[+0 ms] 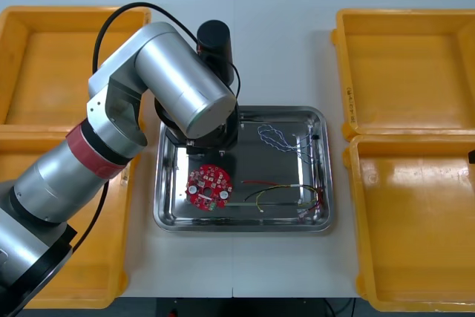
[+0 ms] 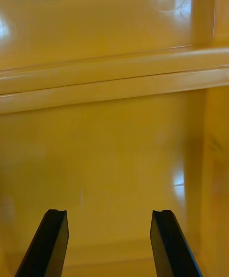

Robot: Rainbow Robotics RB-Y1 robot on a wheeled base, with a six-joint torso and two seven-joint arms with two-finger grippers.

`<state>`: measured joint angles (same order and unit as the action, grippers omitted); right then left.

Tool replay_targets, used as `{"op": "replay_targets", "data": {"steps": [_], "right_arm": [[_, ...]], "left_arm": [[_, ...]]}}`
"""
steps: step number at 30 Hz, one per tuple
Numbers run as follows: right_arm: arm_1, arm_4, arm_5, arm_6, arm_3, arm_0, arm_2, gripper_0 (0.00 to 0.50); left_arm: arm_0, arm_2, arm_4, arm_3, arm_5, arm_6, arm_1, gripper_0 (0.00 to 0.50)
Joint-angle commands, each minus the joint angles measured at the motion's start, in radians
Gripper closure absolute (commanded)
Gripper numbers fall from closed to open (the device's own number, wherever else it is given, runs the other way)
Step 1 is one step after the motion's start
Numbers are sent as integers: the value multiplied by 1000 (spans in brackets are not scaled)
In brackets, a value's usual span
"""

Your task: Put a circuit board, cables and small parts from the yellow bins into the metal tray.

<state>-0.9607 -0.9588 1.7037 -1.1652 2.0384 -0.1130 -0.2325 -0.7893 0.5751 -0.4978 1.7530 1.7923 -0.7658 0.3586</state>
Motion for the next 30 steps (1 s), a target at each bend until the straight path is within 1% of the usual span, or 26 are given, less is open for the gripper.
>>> {"op": "replay_targets", "data": {"steps": [1, 5, 8, 15, 22, 30], "right_arm": [[-44, -17, 21, -13, 14, 10, -41, 0], [-44, -20, 31, -16, 23, 10, -41, 0], [-42, -23, 31, -17, 28, 10, -41, 0], [-26, -3, 34, -24, 56, 10, -41, 0], [-26, 2, 36, -47, 79, 12, -41, 0], [-26, 11, 34, -77, 88, 10, -41, 0]], "left_arm": [[-51, -100, -51, 53, 59, -179, 34, 0], [-54, -169, -76, 68, 110, -242, 56, 0], [-54, -202, -90, 80, 128, -268, 74, 0], [-54, -262, -123, 112, 128, -293, 125, 0], [-50, -322, -151, 126, 128, -316, 188, 0], [-2, -403, -180, 129, 128, -343, 261, 0]]}}
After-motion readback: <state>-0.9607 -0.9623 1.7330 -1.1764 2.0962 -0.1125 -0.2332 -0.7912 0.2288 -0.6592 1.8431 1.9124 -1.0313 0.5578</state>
